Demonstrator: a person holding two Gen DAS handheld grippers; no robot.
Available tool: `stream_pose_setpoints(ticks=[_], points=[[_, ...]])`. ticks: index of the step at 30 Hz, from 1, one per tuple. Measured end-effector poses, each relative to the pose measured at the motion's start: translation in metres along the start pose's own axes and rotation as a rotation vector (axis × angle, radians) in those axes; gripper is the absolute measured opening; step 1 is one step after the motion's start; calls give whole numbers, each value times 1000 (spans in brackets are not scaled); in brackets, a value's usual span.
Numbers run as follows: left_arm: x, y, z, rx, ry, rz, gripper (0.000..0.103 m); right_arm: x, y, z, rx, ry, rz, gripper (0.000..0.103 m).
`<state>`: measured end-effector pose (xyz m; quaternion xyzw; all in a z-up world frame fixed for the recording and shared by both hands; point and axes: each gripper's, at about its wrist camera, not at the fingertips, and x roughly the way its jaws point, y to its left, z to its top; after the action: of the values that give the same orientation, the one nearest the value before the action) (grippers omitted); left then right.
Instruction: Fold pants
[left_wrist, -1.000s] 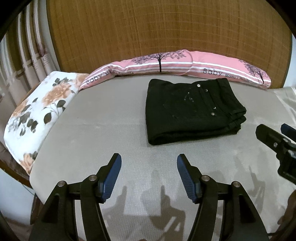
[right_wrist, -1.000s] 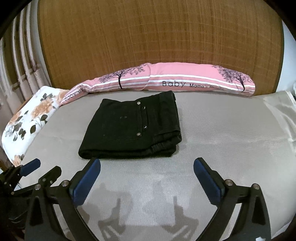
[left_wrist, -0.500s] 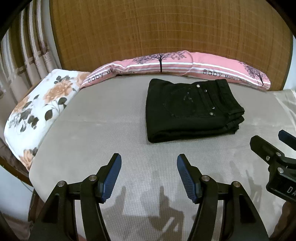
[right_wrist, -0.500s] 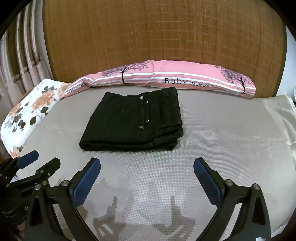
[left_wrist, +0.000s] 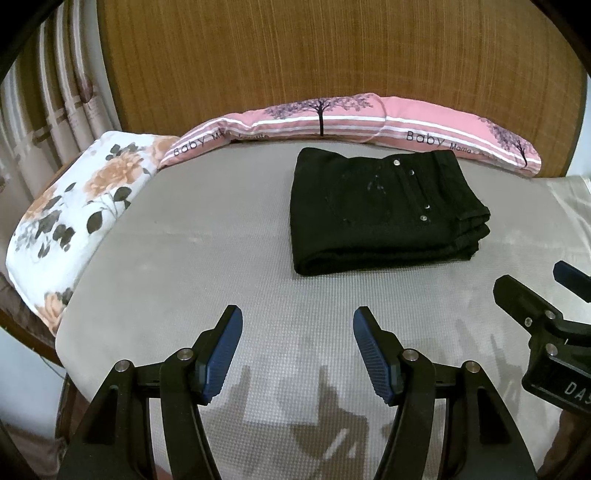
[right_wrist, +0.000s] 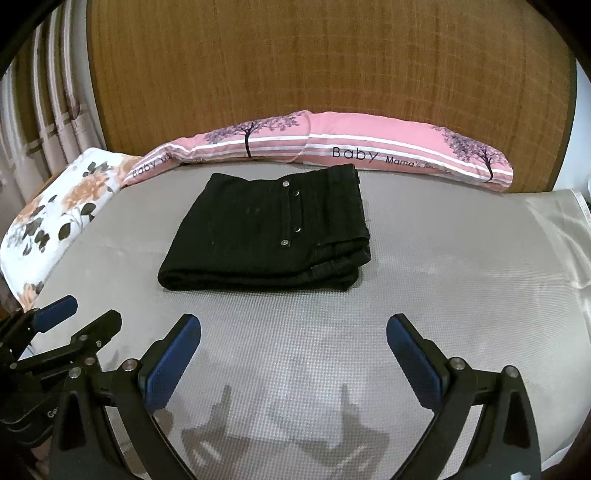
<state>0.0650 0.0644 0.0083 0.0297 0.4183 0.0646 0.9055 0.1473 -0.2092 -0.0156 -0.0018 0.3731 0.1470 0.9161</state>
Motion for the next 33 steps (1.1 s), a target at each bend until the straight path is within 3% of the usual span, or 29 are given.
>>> stream_pose_setpoints(ticks=[33], points=[[11, 2, -6, 15, 27, 9, 63, 13, 3, -8, 3, 48, 3, 100]])
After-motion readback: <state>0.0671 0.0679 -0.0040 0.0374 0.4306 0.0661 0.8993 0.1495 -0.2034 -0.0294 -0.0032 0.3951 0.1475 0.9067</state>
